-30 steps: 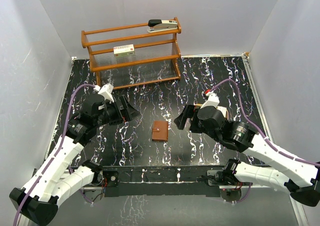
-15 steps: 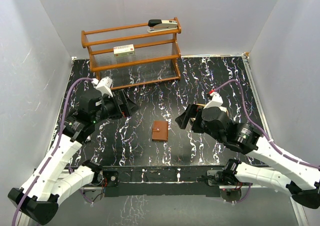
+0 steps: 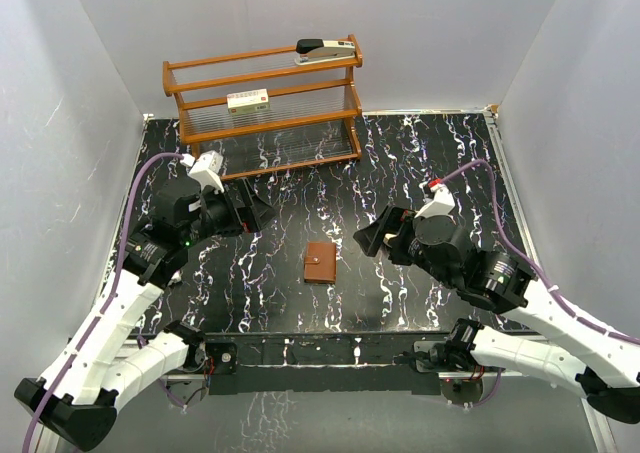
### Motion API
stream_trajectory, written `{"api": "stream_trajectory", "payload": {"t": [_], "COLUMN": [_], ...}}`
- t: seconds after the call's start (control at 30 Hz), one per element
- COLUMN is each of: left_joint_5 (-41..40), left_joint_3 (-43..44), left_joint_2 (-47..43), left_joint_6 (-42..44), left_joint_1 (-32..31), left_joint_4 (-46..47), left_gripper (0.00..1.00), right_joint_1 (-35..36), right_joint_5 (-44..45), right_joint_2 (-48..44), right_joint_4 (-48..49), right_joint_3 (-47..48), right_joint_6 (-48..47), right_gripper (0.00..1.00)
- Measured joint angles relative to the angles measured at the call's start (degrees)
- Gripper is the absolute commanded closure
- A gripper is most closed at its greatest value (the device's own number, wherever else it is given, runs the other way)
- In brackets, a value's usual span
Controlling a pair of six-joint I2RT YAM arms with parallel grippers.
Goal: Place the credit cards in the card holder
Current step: Reset both arms
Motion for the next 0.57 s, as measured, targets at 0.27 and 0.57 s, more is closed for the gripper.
{"api": "stream_trajectory", "payload": {"t": [0.27,0.57], "left_joint_5": [-1.03,-2.86], "left_joint_3": [0.57,2.47], "left_joint_2": [0.35,0.39], "left_joint_6": [0.44,1.27], "left_joint_1": [0.00,0.00], "left_joint_4": [-0.83,-1.51], "left_gripper": [0.01,0.01], "right_joint_1": [0.00,0.00], "right_joint_5": [1.22,2.60], "right_joint_2": [2.51,2.29], "right_joint_4": [0.09,0.44], "right_joint_3": [4.02,7.32], "right_joint_6": [-2.01,-4.83], "right_gripper": [0.02,0.02]}}
